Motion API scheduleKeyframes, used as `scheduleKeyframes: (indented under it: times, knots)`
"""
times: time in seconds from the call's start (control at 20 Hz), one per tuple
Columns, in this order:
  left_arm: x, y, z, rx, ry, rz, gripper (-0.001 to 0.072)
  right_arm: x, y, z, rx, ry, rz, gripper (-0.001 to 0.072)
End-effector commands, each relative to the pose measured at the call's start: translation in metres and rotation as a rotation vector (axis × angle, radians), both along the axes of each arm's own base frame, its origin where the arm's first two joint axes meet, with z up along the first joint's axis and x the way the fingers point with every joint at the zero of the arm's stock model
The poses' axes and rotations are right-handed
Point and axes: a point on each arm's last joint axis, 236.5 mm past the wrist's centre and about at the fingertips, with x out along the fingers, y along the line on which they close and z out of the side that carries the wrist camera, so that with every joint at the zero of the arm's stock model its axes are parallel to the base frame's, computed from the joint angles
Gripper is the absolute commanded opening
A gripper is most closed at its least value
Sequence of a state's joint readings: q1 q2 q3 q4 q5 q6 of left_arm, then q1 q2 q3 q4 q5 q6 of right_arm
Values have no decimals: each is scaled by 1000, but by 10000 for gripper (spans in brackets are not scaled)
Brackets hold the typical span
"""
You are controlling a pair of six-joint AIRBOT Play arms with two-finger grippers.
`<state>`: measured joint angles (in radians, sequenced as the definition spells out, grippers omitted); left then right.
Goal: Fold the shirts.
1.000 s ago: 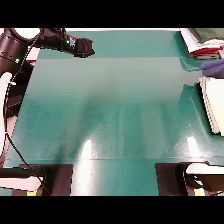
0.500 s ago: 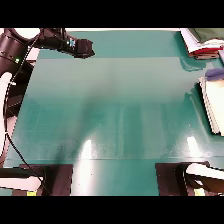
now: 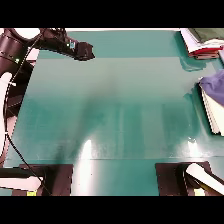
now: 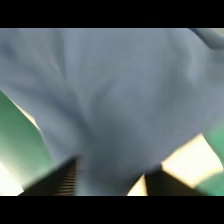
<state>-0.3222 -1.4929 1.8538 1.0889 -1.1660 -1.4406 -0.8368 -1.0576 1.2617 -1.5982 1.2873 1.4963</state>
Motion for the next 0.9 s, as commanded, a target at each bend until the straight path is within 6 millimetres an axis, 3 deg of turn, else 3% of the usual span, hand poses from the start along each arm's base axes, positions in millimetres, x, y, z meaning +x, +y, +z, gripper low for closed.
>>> scheduleKeyframes:
  times: [0.0,0.15,0.2,0.25,0.35,0.4,0.55,0.7,0.85]
  knots:
    - [-2,0,-2,9,2,-10,29,-62,-2,-26,11,99,-119,605]
    - [-2,0,-2,9,2,-11,28,-97,-19,-3,-27,50,-251,605]
    - [-2,0,-2,8,2,-10,29,-96,-21,8,-31,1,-284,604]
    - [-2,0,-2,8,2,-10,29,-83,-19,21,-27,-76,-279,601]
    - [-2,0,-2,9,6,-12,29,-31,2,50,21,-280,-189,592]
    - [-3,0,-3,10,8,-14,29,-1,19,64,55,-364,-118,592]
    - [-2,0,-3,12,6,-12,29,74,104,93,142,-475,174,592]
    - [-2,6,-8,46,8,-6,29,113,201,99,189,-471,471,591]
    - [1,5,-4,31,-7,1,29,131,290,109,223,-505,713,560]
